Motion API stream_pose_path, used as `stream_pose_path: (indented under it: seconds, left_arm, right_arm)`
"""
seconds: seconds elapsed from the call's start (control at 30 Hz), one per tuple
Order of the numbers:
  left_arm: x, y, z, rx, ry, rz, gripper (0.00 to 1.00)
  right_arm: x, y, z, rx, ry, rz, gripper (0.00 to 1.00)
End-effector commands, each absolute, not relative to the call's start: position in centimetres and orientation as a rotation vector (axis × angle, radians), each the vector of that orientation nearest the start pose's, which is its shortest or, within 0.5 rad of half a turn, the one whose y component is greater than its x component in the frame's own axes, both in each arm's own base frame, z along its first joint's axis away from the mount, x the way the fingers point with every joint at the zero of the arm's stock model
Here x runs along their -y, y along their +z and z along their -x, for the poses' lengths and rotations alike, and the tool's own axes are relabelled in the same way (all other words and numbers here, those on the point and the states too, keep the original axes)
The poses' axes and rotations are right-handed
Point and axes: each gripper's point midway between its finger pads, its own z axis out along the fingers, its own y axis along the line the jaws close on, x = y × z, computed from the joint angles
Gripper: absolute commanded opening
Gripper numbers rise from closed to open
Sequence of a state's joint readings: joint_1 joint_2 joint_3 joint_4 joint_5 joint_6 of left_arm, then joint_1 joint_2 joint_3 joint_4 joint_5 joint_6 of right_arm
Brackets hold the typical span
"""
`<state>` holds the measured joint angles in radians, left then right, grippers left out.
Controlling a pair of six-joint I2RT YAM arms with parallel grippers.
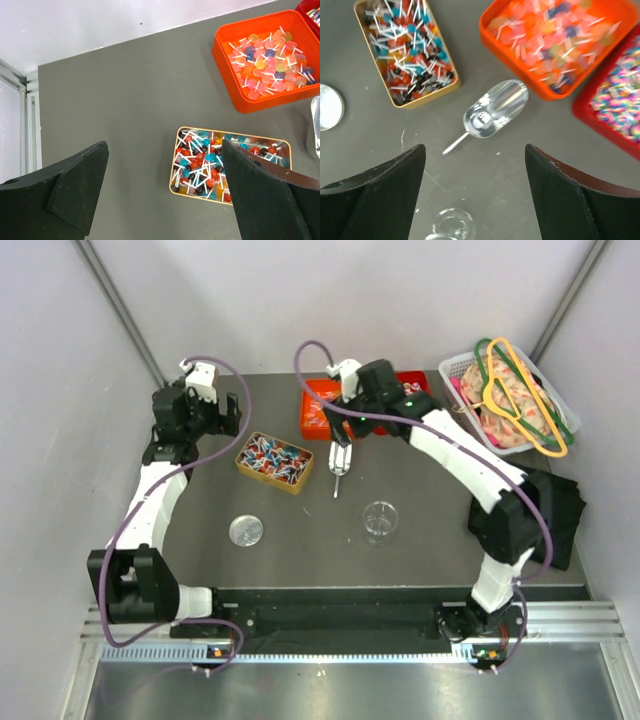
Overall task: Pack the candies
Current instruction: Pick up the spatula from the center of the board.
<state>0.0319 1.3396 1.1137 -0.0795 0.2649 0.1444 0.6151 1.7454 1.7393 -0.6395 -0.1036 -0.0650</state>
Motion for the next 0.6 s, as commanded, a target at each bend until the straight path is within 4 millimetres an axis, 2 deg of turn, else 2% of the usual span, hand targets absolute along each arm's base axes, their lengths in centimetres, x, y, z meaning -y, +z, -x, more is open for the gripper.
stream_pose_path:
  seconds: [0.0, 0.2, 0.33, 0.57]
  left_arm:
    - [2.5, 29.0, -43.8, -1.718, -0.095, -0.303, 0.99]
    - [1.9, 27.5, -43.8, -1.735, -0.060, -0.290, 0.99]
    - [1.9, 27.4, -43.5, -1.720, -0.054, -0.288, 0.99]
    - [1.1, 26.5, -44.0, -1.731, -0.016, -0.256, 0.99]
  right_arm:
    - [-31.6, 25.1, -38.2, -2.112, 0.387, 0.772, 0.79]
    - [-34.2, 19.4, -36.5, -2.236, 0.415, 0.822, 0.73]
    - [-35.4, 16.2, -35.6, -2.298, 0.424, 0.843, 0.69]
    - [-35.5, 12.0, -34.8, -2.395, 0.422, 0.825, 0.61]
